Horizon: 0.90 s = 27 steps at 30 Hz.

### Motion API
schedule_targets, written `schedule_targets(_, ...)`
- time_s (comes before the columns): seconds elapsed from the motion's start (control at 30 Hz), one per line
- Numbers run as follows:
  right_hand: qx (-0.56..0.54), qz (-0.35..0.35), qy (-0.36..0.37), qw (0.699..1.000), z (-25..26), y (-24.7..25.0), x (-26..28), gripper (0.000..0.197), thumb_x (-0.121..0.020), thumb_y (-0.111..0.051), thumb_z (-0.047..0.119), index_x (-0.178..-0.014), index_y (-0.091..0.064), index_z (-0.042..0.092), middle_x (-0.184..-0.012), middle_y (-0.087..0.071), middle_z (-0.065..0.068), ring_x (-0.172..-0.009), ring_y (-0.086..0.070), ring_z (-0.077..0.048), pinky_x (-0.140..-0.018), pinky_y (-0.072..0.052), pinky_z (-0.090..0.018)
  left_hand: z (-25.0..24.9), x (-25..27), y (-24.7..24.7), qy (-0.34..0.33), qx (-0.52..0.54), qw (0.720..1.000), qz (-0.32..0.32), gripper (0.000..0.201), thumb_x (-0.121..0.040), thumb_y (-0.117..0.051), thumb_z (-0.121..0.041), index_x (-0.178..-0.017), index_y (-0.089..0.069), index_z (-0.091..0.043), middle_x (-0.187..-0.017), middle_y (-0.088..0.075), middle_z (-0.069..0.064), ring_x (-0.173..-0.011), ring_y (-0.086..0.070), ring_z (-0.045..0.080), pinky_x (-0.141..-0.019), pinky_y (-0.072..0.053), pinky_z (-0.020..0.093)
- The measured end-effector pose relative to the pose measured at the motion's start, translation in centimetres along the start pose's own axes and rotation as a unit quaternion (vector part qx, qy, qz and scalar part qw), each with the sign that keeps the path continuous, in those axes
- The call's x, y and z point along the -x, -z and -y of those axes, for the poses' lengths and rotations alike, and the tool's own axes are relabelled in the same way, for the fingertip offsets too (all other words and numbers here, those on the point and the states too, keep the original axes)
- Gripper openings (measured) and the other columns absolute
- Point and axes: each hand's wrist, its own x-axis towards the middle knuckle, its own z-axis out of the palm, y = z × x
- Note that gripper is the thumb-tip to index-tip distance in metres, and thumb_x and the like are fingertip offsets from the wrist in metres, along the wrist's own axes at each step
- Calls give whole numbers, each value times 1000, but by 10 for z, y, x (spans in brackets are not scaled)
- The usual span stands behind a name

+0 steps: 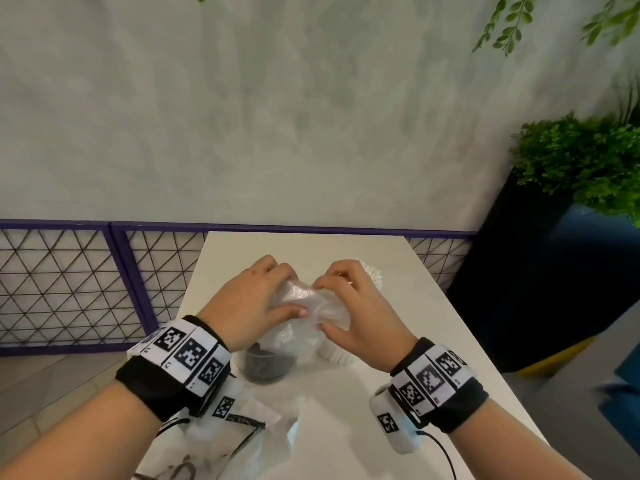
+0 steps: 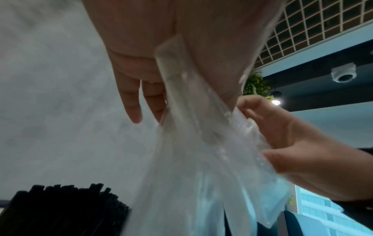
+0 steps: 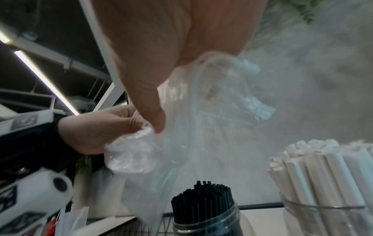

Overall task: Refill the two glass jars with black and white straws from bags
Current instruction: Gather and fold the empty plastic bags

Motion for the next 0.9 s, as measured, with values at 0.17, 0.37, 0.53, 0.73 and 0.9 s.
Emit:
schedule_targets(0.17, -70, -70, 15, 995, -5, 4, 6, 21, -79, -74, 21, -93, -59, 15, -95, -50, 0, -90, -47, -9, -84, -38, -16, 12, -4, -4, 23, 55, 997, 43, 59, -63, -53, -77, -95, -49, -28, -91, -49, -10, -81, -50, 6, -64, -33, 15)
schedule_targets(0.37, -130, -43, -36, 990, -20, 18, 16, 14, -78, -66, -3, -79, -62, 11, -88, -62, 2, -92, -60, -10, -84, -46, -20, 31, -2, -1, 96, 144, 985, -8, 59, -77, -47, -74, -78, -50, -14, -75, -54, -1, -70, -51, 16, -57, -35, 25)
schedule_targets(0.53, -196, 90, -131, 968, -17, 15, 19, 36, -81, -55, 28, -116, -55, 25, -120, -56, 4, -104, -61, -7, -91, -45, -19, 25, -1, -14, 90, 126, 987, -45, 30, -92, -46, -46, -83, -48, -17, -84, -53, -2, -76, -50, 8, -60, -34, 18)
schedule_targets(0.73, -333, 178, -219, 900, -1, 3, 11, 102, -71, -70, 53, -149, -6, 41, -155, -11, 23, -143, -12, 1, -118, -20, -34, 3, 2, -29, 60, 186, 978, -78, 29, -97, -36, -45, -83, -43, -20, -83, -48, -4, -75, -47, 9, -67, -37, 21)
schedule_targets(0.9, -341, 155, -192, 907, 14, -16, 2, 97, -64, -87, 8, -138, -29, 31, -124, -48, 29, -118, -49, 5, -100, -45, -25, -23, 6, -37, 57, 374, 925, -45, 30, -93, -38, -40, -83, -42, -12, -78, -46, 0, -64, -44, 1, -62, -39, 14)
